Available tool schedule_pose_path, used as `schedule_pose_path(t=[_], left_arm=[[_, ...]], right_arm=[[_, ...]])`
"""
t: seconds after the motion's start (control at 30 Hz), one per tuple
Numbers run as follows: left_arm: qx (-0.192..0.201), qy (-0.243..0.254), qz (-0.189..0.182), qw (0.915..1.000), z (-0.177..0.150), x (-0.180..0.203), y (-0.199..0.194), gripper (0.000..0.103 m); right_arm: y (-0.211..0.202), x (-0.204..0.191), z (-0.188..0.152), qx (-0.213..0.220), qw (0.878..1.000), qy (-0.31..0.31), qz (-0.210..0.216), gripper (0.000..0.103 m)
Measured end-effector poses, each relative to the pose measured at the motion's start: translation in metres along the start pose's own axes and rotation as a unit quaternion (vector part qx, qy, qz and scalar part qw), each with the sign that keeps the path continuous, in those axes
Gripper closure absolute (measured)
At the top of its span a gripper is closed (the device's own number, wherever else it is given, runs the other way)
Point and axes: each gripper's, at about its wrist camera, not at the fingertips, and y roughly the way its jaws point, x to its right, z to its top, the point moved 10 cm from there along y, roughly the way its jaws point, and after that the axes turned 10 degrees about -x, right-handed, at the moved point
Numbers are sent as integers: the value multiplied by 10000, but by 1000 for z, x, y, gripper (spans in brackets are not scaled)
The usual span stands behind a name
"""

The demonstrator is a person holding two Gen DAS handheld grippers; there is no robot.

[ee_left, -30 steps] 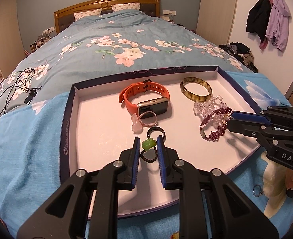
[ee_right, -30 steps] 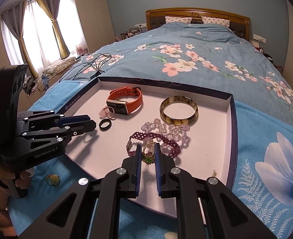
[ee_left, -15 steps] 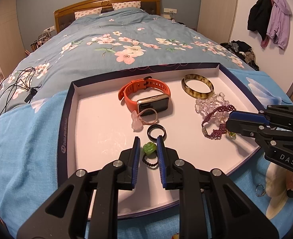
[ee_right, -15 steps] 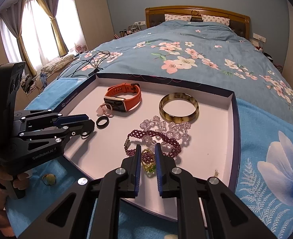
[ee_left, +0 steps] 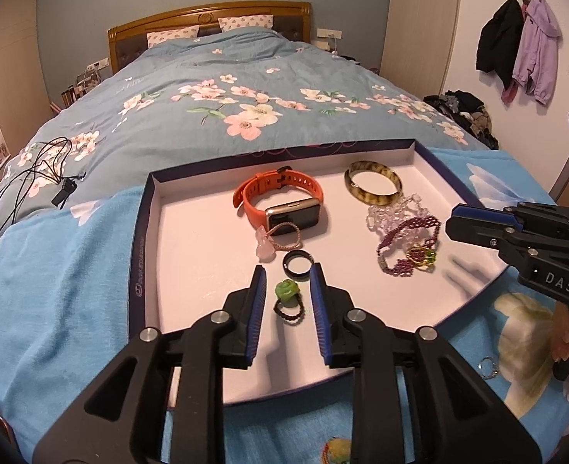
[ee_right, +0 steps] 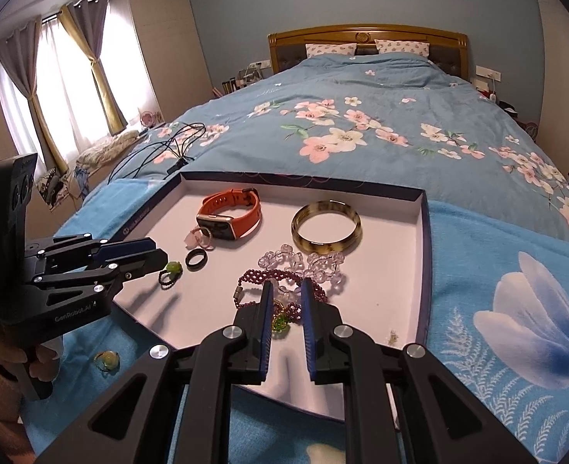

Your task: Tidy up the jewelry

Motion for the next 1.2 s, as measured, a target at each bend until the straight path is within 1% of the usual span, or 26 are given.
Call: schedule_pose_path(t=[0.17,0.23,0.33,0.43,0.5,0.57,0.6,0.63,0.9,1.07,1.13,1.2], left_arm=[[164,74,61,9998,-1,4,-16,75],[251,87,111,9996,-3,4,-25,74],[361,82,156,9992,-3,5,-37,72],[443,67,167,9989,-5,5,-48,67],[491,87,205,9985,-8,6,-53,66],[533,119,258,9982,-11,6,-59,64],[548,128,260,9981,-13,7,-61,63],[559,131,250,9980,-14,8,-63,63],[645,121,218,9976,-32,1,-81,61],[616,184,163,9978,-49,-2,-89,61],[586,237,128,9979,-58,-1,-91,61],[548,261,67,9981,-65,0,-91,61]], right_arm=[[-8,-3,-4,56,10000,-21,30,89],[-11,-4,-5,74,10000,-9,61,85],[-19,-6,-7,138,9998,12,106,84],[-23,-7,-9,193,9997,65,166,83],[-26,-9,-11,221,9995,93,199,83],[-30,-11,-14,244,9994,88,214,80],[-31,-12,-16,248,9994,89,217,75],[-32,-12,-17,252,9994,94,223,74],[-43,-18,-30,262,9992,84,293,73],[-45,-22,-41,218,9993,73,307,71],[-45,-24,-46,175,9993,65,325,68],[-44,-25,-53,133,9996,45,263,68]])
